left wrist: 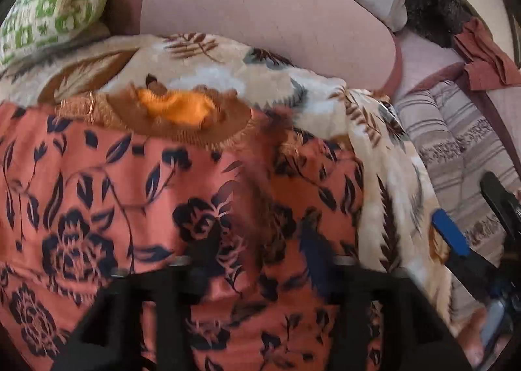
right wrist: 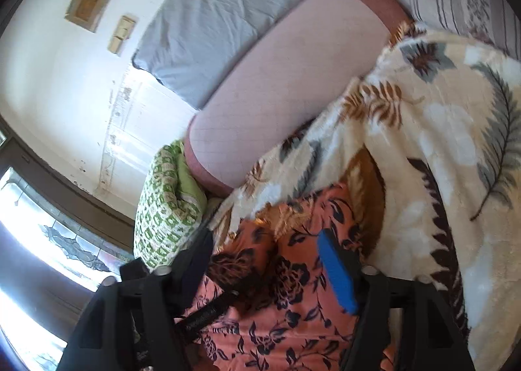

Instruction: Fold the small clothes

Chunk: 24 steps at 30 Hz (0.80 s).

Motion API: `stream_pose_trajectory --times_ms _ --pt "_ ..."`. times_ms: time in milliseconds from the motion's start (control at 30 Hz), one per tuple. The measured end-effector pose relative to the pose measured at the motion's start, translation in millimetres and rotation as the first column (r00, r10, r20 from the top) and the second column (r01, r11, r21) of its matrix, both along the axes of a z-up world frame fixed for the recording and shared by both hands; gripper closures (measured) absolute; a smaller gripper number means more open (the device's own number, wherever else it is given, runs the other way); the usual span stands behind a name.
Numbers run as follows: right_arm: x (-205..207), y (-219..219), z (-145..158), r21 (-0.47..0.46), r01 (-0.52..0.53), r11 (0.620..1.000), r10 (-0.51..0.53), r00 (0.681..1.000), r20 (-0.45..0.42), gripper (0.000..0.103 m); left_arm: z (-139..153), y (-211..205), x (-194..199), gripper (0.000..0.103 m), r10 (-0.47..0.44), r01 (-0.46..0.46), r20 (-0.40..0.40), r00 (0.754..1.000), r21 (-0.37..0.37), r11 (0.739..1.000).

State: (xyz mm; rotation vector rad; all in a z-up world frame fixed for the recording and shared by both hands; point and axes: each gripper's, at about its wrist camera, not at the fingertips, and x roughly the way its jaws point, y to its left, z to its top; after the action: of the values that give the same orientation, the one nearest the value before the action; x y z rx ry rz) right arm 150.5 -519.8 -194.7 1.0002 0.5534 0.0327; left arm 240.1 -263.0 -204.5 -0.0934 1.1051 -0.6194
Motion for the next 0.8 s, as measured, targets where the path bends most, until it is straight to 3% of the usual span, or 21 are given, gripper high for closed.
stream_pose_trajectory --times_ms 67,133,267,367,500,633,733,767,800 --pt "1 -1 -4 0.005 -0.011 1.000 0.011 1.000 -0.015 0.022 15 12 -12 0.039 -0.045 0.046 0.047 0.998 -0.033 0.998" --pt "6 4 -8 -0.012 -0.037 0.999 0.036 0.998 -0.043 0.022 36 35 -23 0.027 -0.068 0.076 0.139 0.988 -0.052 0.996" --pt "20 26 -14 -0.052 -0.121 0.991 0.116 0.989 -0.089 0.022 54 90 -16 0.022 0.027 -0.038 0.287 0.958 0.031 0.999" --pt "29 42 -20 -0.037 -0.176 0.984 0.173 0.981 -0.089 0.022 45 145 18 0.023 0.166 -0.209 0.295 0.941 0.121 0.970" --pt "42 55 -32 0.000 -0.214 0.977 0.214 0.974 -0.073 0.022 25 202 59 0.023 0.308 -0.376 0.288 0.907 0.219 0.900" --pt "58 63 -50 0.064 -0.235 0.970 0.239 0.968 -0.080 0.023 -9 225 77 0.023 0.354 -0.406 0.222 0.909 0.274 0.872" --pt "73 67 -77 0.100 -0.240 0.966 0.254 0.953 -0.165 0.025 -44 220 86 0.022 0.321 -0.352 0.144 0.936 0.340 0.872" --pt "77 67 -89 0.113 -0.231 0.966 0.251 0.943 -0.216 0.026 -45 221 85 0.022 0.326 -0.357 0.146 0.934 0.319 0.878" --pt "78 66 -96 0.124 -0.223 0.967 0.246 0.946 -0.213 0.027 -43 222 84 0.022 0.329 -0.356 0.138 0.934 0.302 0.884"
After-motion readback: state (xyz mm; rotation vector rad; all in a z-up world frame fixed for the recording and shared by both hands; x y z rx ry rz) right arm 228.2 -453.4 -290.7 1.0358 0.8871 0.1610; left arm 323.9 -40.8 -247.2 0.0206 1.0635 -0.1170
